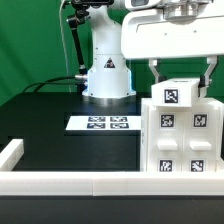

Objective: Assemble cabinet

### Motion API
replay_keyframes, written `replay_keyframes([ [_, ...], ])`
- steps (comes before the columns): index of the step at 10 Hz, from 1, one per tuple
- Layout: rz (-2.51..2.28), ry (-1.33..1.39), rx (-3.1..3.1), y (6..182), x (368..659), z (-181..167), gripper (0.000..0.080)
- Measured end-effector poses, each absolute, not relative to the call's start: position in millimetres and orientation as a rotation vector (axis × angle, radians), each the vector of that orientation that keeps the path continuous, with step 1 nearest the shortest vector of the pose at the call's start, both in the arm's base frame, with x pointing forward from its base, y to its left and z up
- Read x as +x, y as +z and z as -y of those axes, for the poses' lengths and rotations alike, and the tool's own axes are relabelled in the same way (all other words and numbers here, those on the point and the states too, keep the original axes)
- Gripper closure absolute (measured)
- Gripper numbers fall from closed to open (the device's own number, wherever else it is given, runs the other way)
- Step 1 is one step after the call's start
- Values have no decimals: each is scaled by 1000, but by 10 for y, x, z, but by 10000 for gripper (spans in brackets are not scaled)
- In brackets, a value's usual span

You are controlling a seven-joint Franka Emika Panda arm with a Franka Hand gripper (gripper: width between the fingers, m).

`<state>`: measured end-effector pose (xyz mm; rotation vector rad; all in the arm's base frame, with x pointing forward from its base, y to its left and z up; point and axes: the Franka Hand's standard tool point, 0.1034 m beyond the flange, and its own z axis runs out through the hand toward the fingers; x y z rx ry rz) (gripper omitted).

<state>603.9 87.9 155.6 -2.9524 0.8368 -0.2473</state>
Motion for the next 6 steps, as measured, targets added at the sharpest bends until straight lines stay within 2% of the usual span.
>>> replay_keyframes([
  [6, -1264, -204, -2764, 1553, 6019, -909, 239],
])
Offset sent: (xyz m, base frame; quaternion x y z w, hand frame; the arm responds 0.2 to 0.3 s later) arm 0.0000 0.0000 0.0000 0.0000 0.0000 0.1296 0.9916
